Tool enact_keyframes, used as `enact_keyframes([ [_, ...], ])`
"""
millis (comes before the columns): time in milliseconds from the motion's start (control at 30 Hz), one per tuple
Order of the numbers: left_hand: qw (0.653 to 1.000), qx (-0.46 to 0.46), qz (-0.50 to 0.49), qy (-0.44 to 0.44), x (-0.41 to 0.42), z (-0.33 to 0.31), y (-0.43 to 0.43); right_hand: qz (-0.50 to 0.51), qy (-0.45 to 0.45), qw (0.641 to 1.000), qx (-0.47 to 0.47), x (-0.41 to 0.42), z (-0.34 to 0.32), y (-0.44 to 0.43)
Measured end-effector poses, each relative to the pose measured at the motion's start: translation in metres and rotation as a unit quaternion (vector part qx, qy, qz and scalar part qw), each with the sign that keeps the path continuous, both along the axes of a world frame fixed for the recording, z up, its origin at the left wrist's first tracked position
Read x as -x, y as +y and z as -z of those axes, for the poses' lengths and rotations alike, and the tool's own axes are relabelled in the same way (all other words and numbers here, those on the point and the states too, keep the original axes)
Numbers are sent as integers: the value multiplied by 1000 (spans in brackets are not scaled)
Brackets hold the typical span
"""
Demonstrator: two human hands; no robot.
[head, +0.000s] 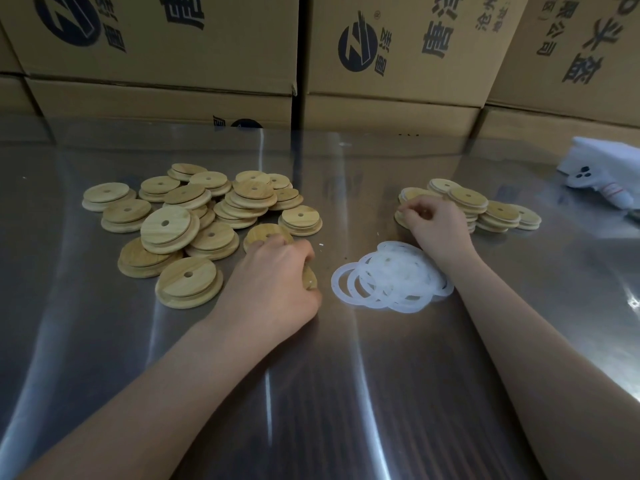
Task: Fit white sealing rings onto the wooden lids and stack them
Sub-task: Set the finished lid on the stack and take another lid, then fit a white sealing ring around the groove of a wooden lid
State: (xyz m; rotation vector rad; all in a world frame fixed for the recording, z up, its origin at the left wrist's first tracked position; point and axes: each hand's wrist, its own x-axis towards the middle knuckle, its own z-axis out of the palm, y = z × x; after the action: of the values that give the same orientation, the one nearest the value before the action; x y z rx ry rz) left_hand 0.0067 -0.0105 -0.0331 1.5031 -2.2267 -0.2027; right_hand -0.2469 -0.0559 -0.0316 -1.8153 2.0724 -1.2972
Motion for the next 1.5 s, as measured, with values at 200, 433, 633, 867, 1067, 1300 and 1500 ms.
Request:
enact_keyframes([
  [200, 1000, -4, -3, -11, -1, -1, 2, 32, 18, 998, -50, 7, 3, -4],
  [433, 995, -31, -65, -69, -5, -8, 4, 55, 35, 993, -94, 8, 5, -7],
  [633, 993, -61, -72, -68, -8, -14, 3, 44, 28, 997, -47, 5, 1, -4],
  [867, 996, -55, -70, -4, -4, -12, 2, -102, -7, 994, -23, -21, -15, 11],
  [1067, 991, -47, -53, 110, -1, -12, 0, -254, 43, 956, -139, -49, -25, 24],
  [1300, 949, -106, -19, 297, 1, -15, 1, -274, 156, 931, -186, -55, -23, 21],
  [1500, 857, -226, -19, 463, 8, -15, 5, -279, 155, 929, -189, -56, -23, 20],
])
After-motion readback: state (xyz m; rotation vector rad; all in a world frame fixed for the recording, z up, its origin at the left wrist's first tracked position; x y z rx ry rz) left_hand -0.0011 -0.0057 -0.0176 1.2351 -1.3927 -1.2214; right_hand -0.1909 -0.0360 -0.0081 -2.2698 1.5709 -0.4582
